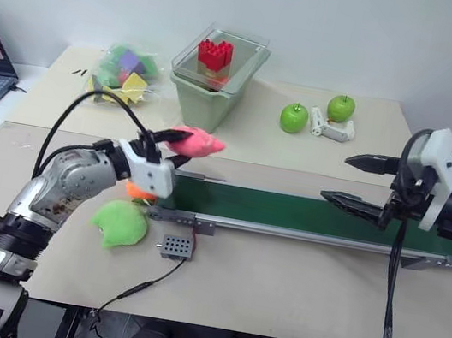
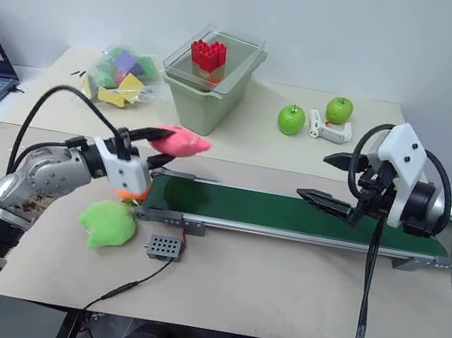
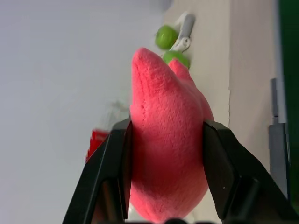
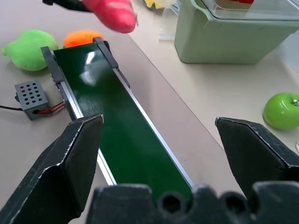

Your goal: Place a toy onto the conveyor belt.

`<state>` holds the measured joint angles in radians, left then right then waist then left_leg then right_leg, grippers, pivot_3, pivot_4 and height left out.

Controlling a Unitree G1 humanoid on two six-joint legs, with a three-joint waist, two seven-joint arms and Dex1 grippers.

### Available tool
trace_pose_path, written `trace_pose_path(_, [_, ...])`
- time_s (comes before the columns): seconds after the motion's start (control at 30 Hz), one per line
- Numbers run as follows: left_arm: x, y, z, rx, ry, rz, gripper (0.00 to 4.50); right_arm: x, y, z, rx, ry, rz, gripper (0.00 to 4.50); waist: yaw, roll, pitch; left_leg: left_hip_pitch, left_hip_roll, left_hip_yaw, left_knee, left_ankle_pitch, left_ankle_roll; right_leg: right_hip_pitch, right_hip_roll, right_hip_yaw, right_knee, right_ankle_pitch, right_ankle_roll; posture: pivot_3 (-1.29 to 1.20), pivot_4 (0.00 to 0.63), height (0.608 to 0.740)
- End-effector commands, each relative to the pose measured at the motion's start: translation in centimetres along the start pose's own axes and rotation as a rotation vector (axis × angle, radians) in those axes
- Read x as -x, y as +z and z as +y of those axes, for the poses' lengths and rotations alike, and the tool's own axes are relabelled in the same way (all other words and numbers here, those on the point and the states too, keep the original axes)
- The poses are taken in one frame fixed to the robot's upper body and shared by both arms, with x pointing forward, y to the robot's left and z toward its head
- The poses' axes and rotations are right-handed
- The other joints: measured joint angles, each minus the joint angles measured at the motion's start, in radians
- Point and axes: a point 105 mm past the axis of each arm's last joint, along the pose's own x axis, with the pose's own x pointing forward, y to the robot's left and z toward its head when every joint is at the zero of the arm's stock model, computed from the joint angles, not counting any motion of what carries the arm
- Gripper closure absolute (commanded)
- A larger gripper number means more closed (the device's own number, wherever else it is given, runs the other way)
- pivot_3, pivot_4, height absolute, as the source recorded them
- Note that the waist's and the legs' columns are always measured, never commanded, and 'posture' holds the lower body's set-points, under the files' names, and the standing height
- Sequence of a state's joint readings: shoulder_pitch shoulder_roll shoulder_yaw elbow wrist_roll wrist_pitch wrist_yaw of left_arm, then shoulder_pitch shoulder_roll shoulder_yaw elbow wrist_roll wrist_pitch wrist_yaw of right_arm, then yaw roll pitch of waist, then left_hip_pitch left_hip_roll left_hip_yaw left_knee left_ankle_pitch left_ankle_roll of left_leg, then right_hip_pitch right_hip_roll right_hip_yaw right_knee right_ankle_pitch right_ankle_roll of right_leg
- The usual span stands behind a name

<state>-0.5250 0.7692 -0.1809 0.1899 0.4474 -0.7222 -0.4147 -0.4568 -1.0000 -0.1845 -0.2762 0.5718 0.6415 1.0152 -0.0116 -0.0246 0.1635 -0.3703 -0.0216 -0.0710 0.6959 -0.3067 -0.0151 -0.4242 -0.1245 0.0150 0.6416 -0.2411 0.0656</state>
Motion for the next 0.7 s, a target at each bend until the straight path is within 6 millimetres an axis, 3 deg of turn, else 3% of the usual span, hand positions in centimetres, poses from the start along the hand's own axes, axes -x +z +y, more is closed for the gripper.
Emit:
trace_pose_path(0.03, [0.1,1.7,-0.5,-0.154,0.002,-0.106,2.32,0.6,1.3,-0.2,0.044,-0.032,-0.04,0.0,-0.001,0.0,0.0,0.0,0.0,0.0,0.0,0.0,0.001,0.0,0.0,0.0,0.0,0.0,0.0,0.0,0.15,0.74])
trace_pose_path(0.33, [1.9,0.5,-4.5,-0.184,-0.015,-0.122,2.32,0.7,1.4,0.0,0.036,-0.026,-0.051,0.0,-0.003,0.0,0.0,0.0,0.0,0.0,0.0,-0.002,0.003,0.0,0.0,0.0,0.001,0.0,0.0,0.0,0.15,0.74])
trace_pose_path(0.7, [2.2,-0.6,-6.8,-0.188,-0.034,-0.115,2.32,1.0,1.8,0.0,0.036,-0.025,-0.051,0.0,-0.001,0.0,0.0,0.0,0.0,0.0,0.0,-0.002,0.003,0.0,0.0,-0.001,0.002,0.0,0.001,0.0,0.15,0.74])
